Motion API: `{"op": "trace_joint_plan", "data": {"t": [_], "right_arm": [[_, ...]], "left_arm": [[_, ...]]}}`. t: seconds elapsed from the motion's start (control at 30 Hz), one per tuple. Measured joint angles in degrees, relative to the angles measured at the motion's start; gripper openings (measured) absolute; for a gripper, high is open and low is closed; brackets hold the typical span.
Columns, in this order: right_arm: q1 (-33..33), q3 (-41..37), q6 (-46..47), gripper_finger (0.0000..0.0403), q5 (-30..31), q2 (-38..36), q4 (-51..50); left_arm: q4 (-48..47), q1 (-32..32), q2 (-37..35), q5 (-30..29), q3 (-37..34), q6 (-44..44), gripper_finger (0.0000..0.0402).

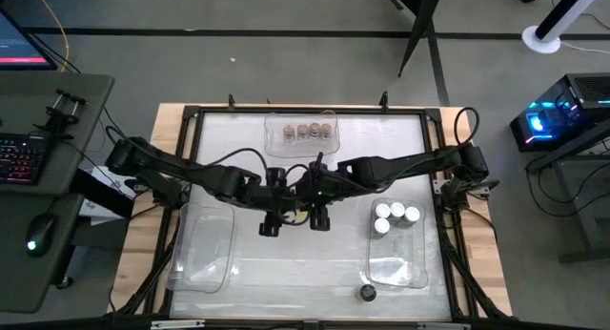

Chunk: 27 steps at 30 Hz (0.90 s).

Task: Sort spices by type
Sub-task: Put the green seasoning bottle into the bottom left transparent bin

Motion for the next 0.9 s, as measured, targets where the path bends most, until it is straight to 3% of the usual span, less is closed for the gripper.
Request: {"op": "trace_joint_plan", "data": {"t": [0.1,0.2,0.37,0.5,0.67,0.77,0.9], "right_arm": [[0.0,0.0,-0.7,0.0194,-1.1,0.0,0.3],[0.0,0.0,-0.1,0.0196,-1.1,0.0,0.4],[0.0,1.0,-0.1,0.0306,0.5,0.0,-0.7],[-0.2,6.2,-0.2,0.0367,2.8,0.0,-7.1],[-1.2,13.5,-0.1,0.0379,8.6,-0.1,-14.8],[-2.0,15.5,-0.1,0.0379,9.5,-0.1,-13.3],[-3.2,15.1,-0.1,0.0379,7.5,-0.2,-7.1]], "left_arm": [[-0.1,0.2,0.1,-0.6,0.0,0.0,0.0290],[-0.6,0.4,0.1,-0.7,0.0,0.0,0.0255],[-1.7,1.1,0.0,-0.8,0.0,0.0,0.0157],[-7.3,2.0,-1.0,-0.8,0.1,0.0,0.0153],[-18.0,2.8,-5.9,-0.8,0.0,-6.0,0.0153],[-19.1,2.1,-12.6,-1.3,-0.8,-12.7,0.0153],[-16.2,-2.5,-25.6,-7.7,-6.3,-27.3,0.0153]]}}
